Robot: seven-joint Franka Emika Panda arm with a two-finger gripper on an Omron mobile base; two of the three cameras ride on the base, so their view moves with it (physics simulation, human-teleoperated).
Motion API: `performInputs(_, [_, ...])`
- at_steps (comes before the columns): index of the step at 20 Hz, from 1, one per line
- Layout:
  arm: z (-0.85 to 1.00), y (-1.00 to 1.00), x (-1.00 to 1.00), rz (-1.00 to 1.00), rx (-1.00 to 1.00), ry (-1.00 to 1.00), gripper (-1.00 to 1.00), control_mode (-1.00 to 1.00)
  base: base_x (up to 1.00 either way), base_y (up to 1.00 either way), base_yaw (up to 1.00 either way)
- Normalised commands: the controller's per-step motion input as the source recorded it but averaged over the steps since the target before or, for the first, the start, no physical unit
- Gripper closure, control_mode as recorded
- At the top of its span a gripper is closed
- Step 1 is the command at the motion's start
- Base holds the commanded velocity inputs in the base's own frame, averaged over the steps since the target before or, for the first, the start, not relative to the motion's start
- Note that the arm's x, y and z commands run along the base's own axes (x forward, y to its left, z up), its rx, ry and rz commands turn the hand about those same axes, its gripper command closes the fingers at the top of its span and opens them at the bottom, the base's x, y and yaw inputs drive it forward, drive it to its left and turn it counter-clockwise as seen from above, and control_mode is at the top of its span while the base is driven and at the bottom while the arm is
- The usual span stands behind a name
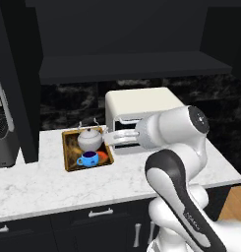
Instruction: Pick the kettle from the counter and place it on the tray. Then pick the mug from the cabinet and place it on the tray. Then close the cabinet doors.
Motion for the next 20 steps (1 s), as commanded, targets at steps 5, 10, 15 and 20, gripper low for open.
performInputs(5, [0.07, -0.2, -0.47, 0.0, 0.0, 0.0, -1.0, -1.0, 0.0, 0.0, 0.0])
performInputs(10, [0.12, -0.37, -0.52, 0.0, 0.0, -0.02, -1.0, -1.0, 0.0, 0.0, 0.0])
performInputs(15, [0.24, -0.19, -0.49, 0.0, 0.0, -0.12, -1.0, -1.0, 0.0, 0.0, 0.0])
performInputs(20, [0.15, -0.05, -0.33, 0.01, 0.0, -0.18, -1.0, -1.0, 0.0, 0.0, 0.0])
